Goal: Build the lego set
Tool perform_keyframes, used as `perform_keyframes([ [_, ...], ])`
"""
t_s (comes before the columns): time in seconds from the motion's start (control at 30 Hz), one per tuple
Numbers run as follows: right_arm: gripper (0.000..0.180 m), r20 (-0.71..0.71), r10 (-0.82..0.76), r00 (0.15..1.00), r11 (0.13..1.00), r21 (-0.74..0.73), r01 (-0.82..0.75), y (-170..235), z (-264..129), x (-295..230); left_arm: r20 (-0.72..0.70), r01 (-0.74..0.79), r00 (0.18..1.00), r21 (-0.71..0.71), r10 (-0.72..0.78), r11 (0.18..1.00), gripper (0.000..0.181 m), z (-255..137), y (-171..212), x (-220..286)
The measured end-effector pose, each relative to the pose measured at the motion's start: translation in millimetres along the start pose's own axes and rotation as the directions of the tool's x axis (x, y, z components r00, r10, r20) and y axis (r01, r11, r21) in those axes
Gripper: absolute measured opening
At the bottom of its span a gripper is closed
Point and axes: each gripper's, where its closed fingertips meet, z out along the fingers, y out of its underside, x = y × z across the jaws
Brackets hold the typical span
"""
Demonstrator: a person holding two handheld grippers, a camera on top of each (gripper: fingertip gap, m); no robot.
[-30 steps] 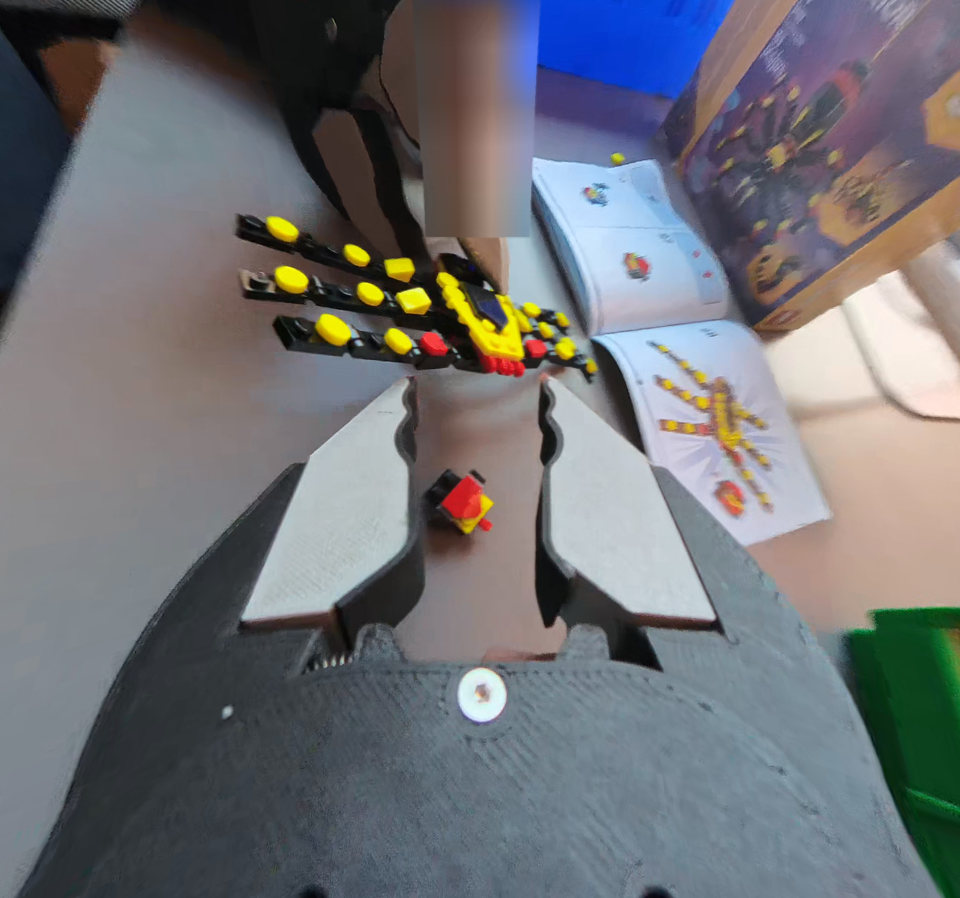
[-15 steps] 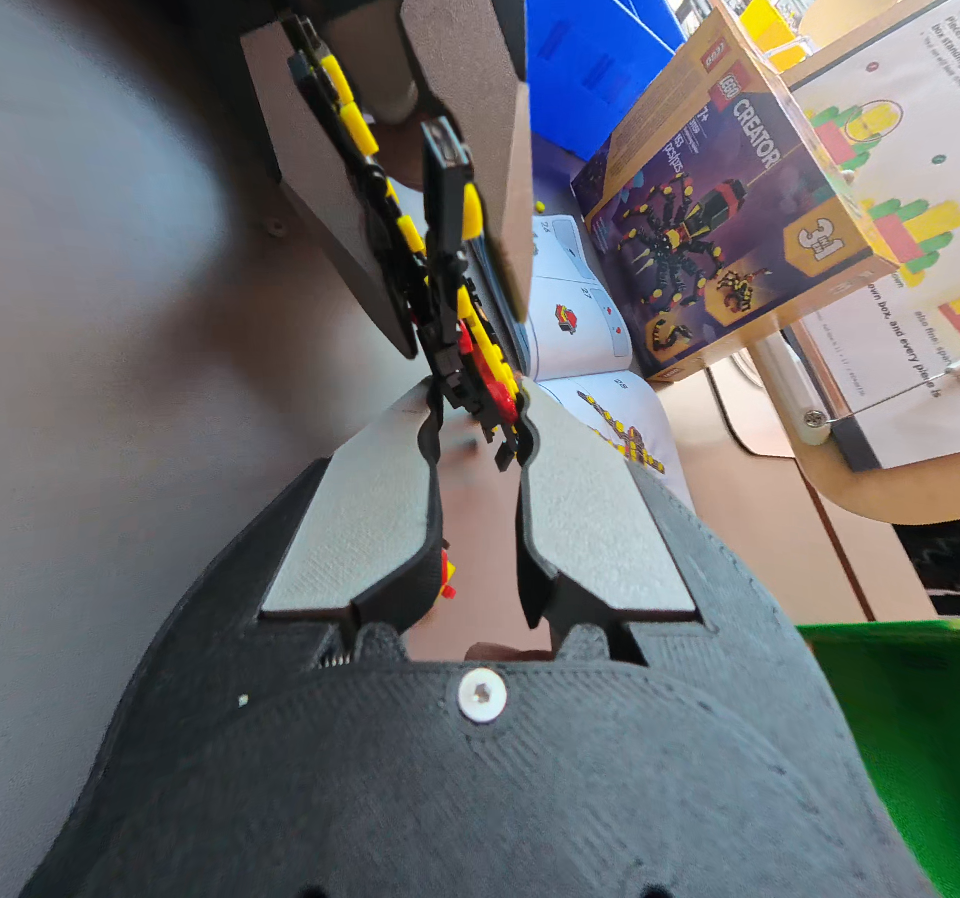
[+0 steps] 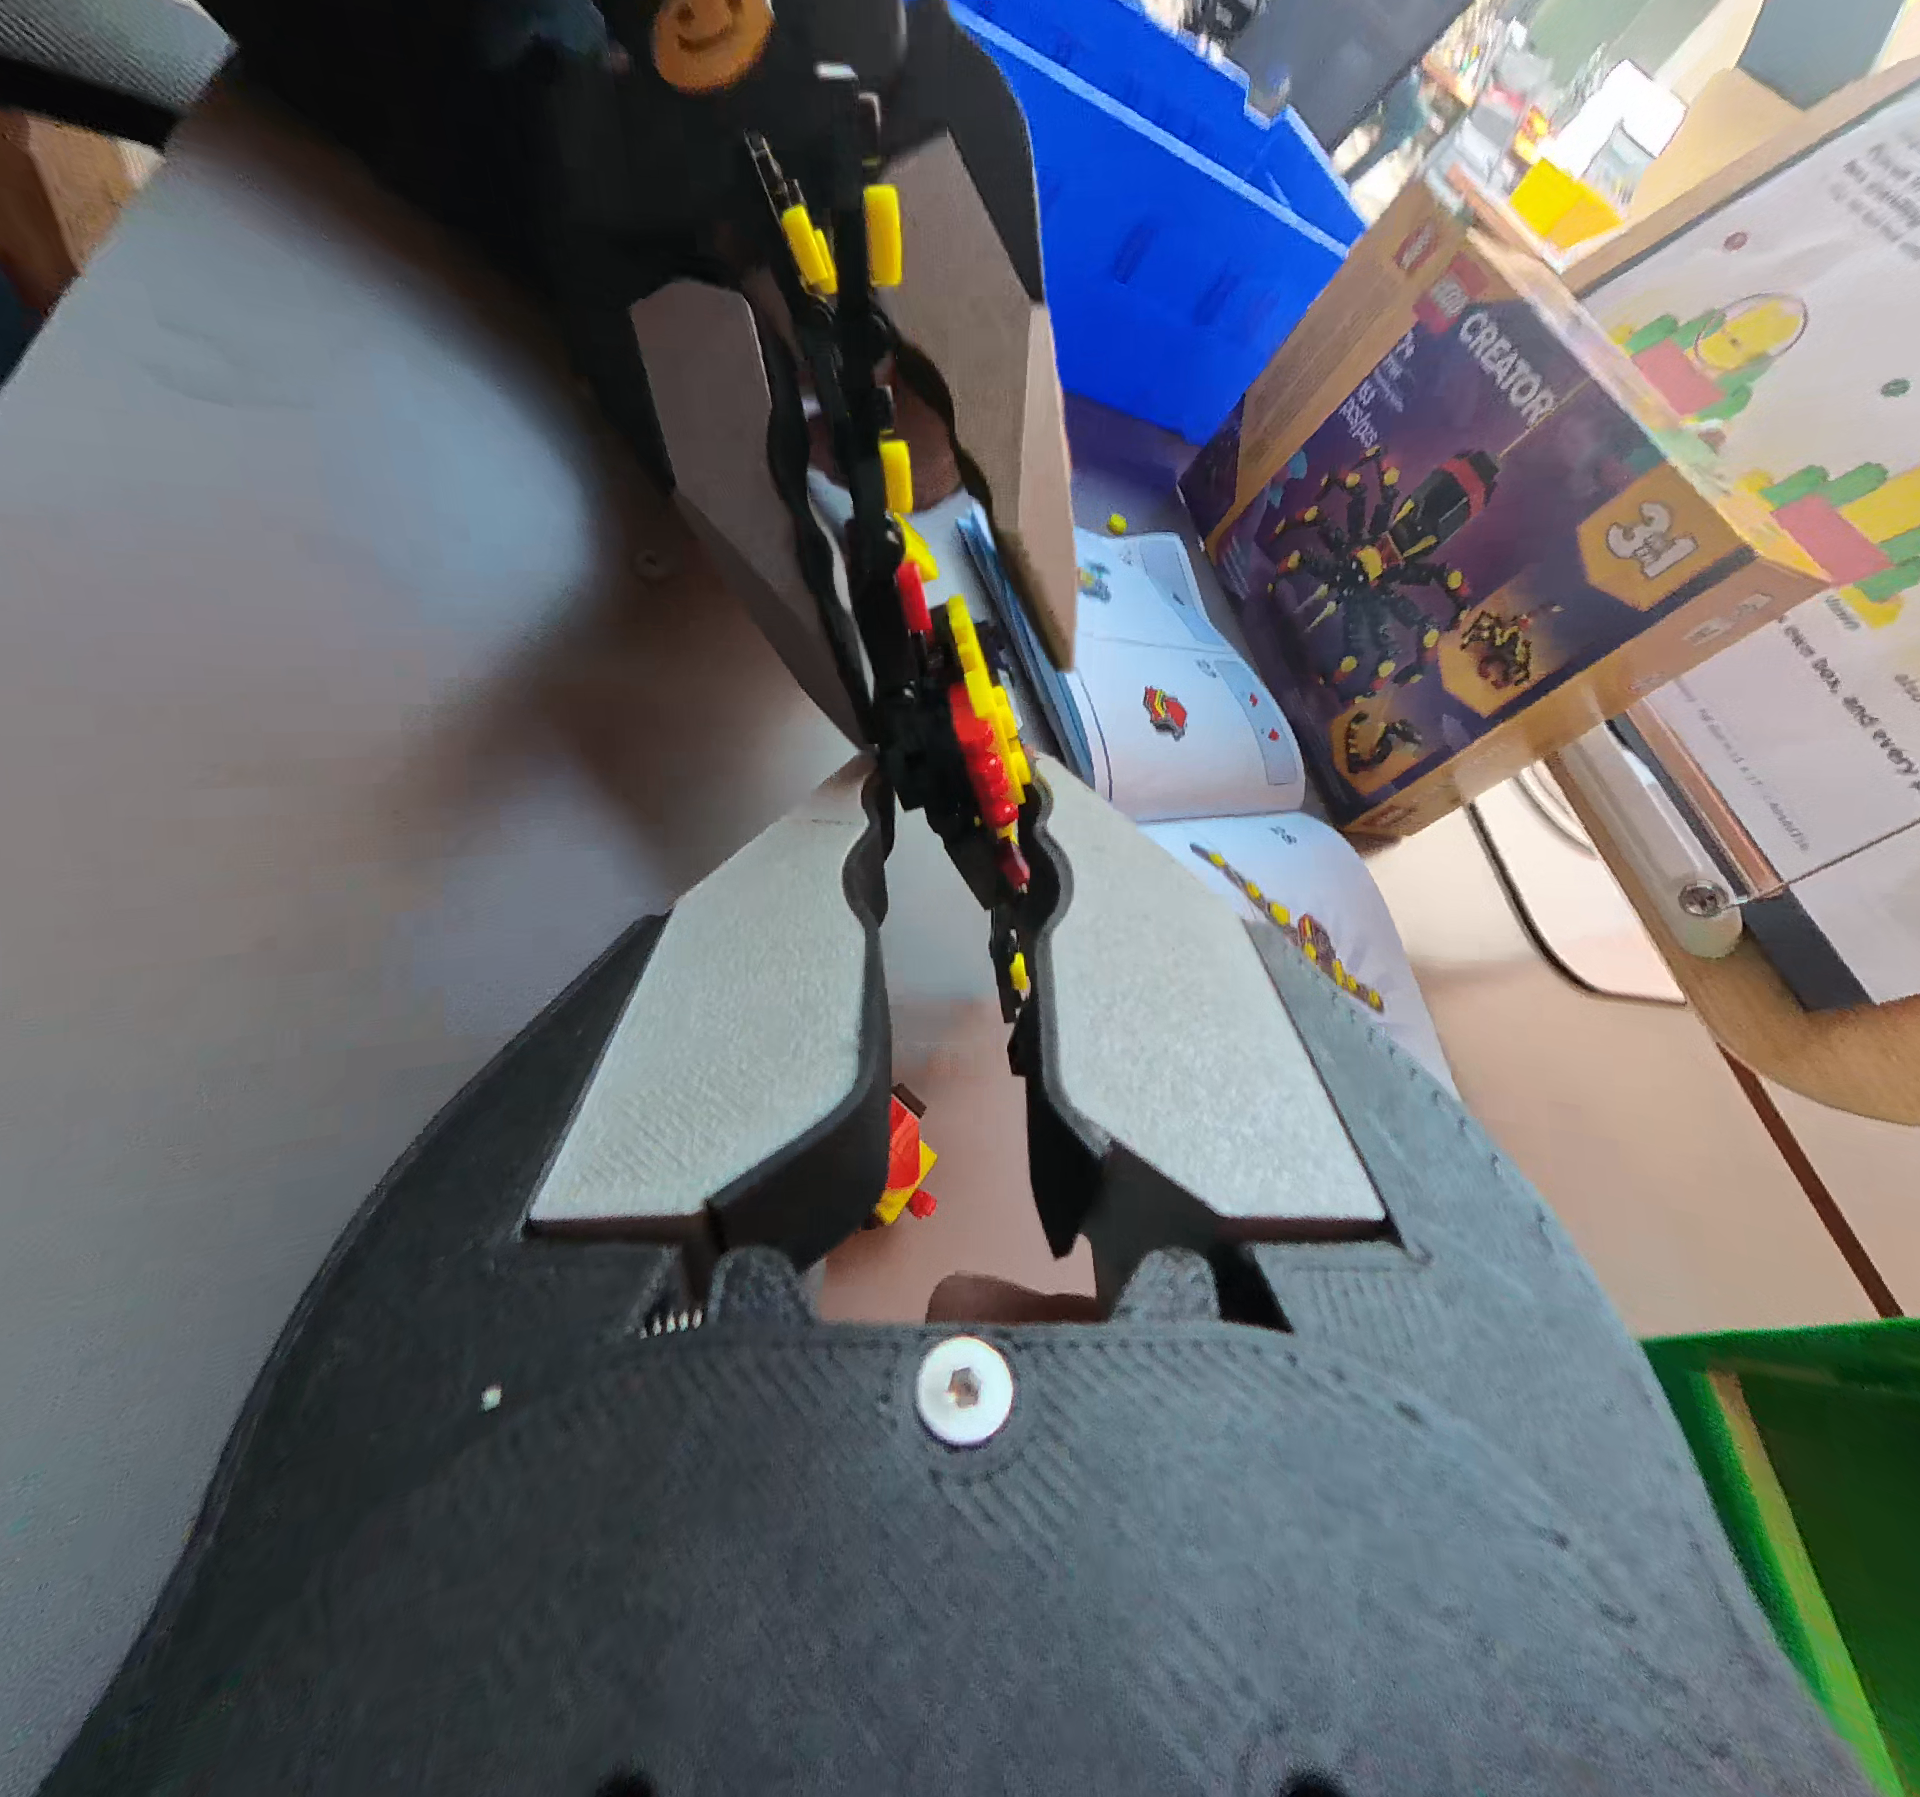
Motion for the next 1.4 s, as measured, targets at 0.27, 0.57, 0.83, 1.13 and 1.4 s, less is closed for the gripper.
perform_keyframes([
  [0.27,0.021,0.022,0.044,0.999,0.997,0.060,-0.045,-8.9,-1.9,0.9,-0.027,0.045,0.999,0.043,-0.043,0.998,0.023,-4.8,-13.1,-4.8],
  [0.57,0.018,-0.039,-0.087,0.995,0.996,-0.029,0.086,4.3,0.5,2.2,-0.014,-0.071,0.997,-0.039,0.070,0.997,0.024,-6.3,-8.5,-2.5],
  [0.83,0.015,-0.025,-0.090,0.996,0.995,-0.045,0.089,8.2,2.2,-1.2,-0.052,-0.171,0.985,-0.083,0.167,0.982,0.023,0.7,1.5,10.7],
  [1.13,0.032,0.106,0.154,0.982,0.970,-0.203,-0.130,50.3,-60.6,-1.5,-0.008,-0.342,0.940,-0.015,0.342,0.940,0.022,-8.7,6.9,17.9],
  [1.4,0.054,0.261,0.162,0.952,0.950,-0.303,-0.078,80.0,-38.4,-13.6,-0.031,-0.496,0.868,0.002,0.496,0.868,0.022,-1.0,9.0,32.2],
])
